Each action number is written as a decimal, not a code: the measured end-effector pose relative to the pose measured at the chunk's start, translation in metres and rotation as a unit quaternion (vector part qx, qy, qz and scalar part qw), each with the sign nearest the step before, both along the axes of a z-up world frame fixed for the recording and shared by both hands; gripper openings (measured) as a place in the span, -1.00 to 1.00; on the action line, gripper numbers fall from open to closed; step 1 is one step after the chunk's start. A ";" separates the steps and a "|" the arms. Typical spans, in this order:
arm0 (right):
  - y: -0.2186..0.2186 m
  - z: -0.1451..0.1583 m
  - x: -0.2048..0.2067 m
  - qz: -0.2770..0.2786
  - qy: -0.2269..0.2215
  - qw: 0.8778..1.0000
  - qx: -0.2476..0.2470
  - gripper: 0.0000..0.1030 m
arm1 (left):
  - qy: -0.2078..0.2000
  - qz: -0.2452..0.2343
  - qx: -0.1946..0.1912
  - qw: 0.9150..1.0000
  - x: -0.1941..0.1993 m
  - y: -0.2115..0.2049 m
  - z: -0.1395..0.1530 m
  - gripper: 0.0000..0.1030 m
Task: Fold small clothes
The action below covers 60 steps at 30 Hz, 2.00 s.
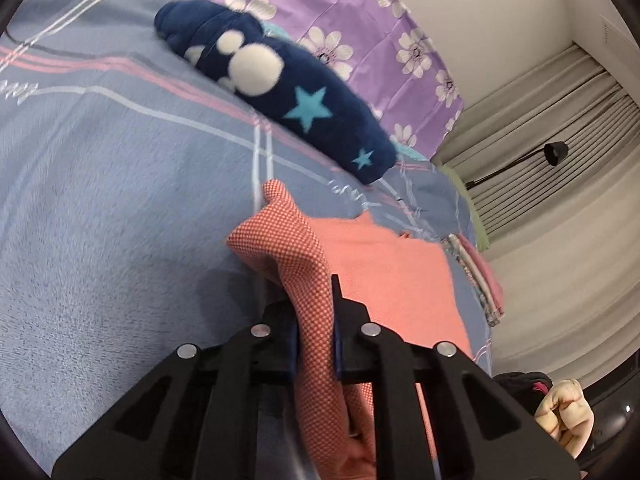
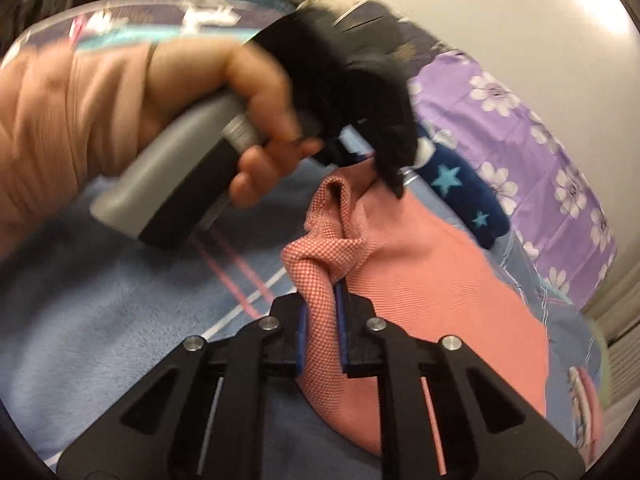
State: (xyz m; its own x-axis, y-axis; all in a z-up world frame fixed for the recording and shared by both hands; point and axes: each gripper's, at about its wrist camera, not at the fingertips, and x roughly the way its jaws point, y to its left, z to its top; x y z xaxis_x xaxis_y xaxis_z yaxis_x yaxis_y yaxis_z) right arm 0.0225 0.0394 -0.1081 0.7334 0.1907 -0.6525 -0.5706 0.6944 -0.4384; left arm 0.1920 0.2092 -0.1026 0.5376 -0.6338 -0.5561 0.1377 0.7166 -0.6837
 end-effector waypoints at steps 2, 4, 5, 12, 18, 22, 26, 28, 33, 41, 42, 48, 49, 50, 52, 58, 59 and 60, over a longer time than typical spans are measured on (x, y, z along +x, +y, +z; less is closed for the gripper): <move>-0.011 0.015 -0.002 -0.010 -0.014 1.000 0.023 -0.78 | -0.008 -0.001 0.004 1.000 -0.001 -0.005 0.012 -0.77; -0.023 0.028 -0.001 -0.023 -0.018 0.999 0.045 -0.78 | -0.019 -0.005 0.017 1.000 -0.003 -0.013 0.026 -0.77; -0.030 0.033 -0.002 -0.030 -0.018 0.998 0.056 -0.78 | -0.026 -0.008 0.027 0.999 -0.004 -0.020 0.035 -0.77; -0.085 0.068 -0.007 -0.082 -0.010 0.987 0.139 -0.78 | -0.058 -0.027 0.095 0.993 -0.005 -0.075 0.081 -0.78; -0.145 0.082 -0.007 -0.130 0.007 0.969 0.211 -0.78 | -0.071 -0.054 0.139 0.986 0.000 -0.136 0.104 -0.78; -0.189 0.080 -0.004 -0.164 0.034 0.951 0.260 -0.78 | -0.068 -0.076 0.163 0.981 0.006 -0.181 0.106 -0.78; -0.239 0.069 -0.001 -0.197 0.076 0.925 0.315 -0.78 | -0.059 -0.098 0.181 0.977 0.015 -0.226 0.096 -0.78; -0.262 0.062 0.000 -0.211 0.094 0.913 0.338 -0.78 | -0.053 -0.110 0.192 0.974 0.020 -0.249 0.090 -0.78; -0.311 0.046 -0.002 -0.246 0.121 0.885 0.377 -0.78 | -0.039 -0.138 0.221 0.965 0.032 -0.300 0.072 -0.78; -0.358 0.017 0.000 -0.287 0.160 0.848 0.415 -0.78 | -0.033 -0.174 0.298 0.938 0.042 -0.365 0.039 -0.75; -0.361 0.012 0.001 -0.289 0.167 0.845 0.418 -0.77 | -0.037 -0.178 0.307 0.934 0.041 -0.371 0.035 -0.70; -0.368 -0.004 0.001 -0.296 0.189 0.831 0.431 -0.74 | -0.080 -0.184 0.337 0.920 0.025 -0.386 0.048 0.07; -0.369 -0.004 0.001 -0.296 0.189 0.831 0.432 -0.73 | -0.094 -0.182 0.344 0.916 0.019 -0.385 0.055 0.11; -0.369 -0.004 0.001 -0.296 0.189 0.831 0.432 -0.73 | -0.113 -0.177 0.353 0.912 0.010 -0.381 0.063 0.15; -0.369 -0.005 -0.001 -0.297 0.191 0.829 0.434 -0.73 | -0.139 -0.164 0.367 0.905 -0.011 -0.367 0.075 0.19; -0.376 -0.008 -0.001 -0.301 0.201 0.815 0.453 -0.70 | -0.170 -0.144 0.409 0.885 -0.082 -0.316 0.065 0.45; -0.377 -0.009 -0.001 -0.302 0.203 0.813 0.455 -0.70 | -0.162 -0.139 0.422 0.881 -0.096 -0.303 0.053 0.46; -0.378 -0.010 -0.001 -0.302 0.204 0.811 0.458 -0.70 | -0.156 -0.136 0.429 0.879 -0.103 -0.297 0.046 0.47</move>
